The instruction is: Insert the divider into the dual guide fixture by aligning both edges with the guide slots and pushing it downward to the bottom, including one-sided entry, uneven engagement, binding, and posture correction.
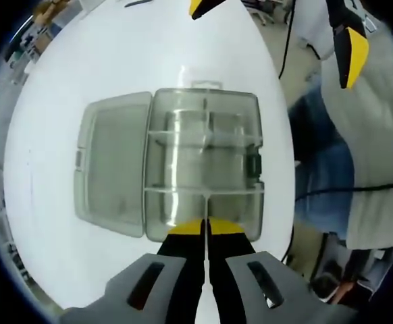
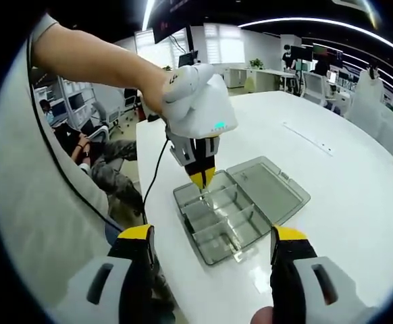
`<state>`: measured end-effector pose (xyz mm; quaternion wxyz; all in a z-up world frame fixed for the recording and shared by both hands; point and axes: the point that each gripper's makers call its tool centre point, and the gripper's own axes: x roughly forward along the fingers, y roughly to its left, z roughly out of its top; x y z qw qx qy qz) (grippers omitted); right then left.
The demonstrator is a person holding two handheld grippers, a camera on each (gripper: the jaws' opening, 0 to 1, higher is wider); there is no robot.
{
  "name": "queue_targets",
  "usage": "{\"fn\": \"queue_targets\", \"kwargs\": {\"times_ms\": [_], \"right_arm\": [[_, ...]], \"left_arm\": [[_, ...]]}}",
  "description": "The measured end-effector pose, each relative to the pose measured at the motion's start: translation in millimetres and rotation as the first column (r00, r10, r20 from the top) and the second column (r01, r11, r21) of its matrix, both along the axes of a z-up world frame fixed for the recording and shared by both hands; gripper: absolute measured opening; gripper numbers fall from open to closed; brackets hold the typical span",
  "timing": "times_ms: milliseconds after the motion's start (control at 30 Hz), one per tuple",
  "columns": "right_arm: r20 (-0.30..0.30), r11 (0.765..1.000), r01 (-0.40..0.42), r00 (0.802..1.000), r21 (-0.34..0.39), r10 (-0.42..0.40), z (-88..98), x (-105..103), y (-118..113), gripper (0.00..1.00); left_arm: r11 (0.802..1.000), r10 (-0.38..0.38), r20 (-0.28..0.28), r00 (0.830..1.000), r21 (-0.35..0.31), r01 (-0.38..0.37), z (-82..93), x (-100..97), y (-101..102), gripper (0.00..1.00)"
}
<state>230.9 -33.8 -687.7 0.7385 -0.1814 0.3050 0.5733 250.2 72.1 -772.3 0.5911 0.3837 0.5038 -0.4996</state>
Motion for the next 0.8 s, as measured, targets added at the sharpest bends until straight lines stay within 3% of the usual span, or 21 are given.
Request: {"fn": "queue_targets", "kwargs": {"times_ms": [800], "right_arm": [[0.007,1.0,-0.004,1.0,0.0,0.004,2.8,-1.0,-0.7,0.68]], "left_arm": [[1.0,0.012,0.014,1.0,0.009,-0.012,-4.0,-0.5,0.4,0.0]]}}
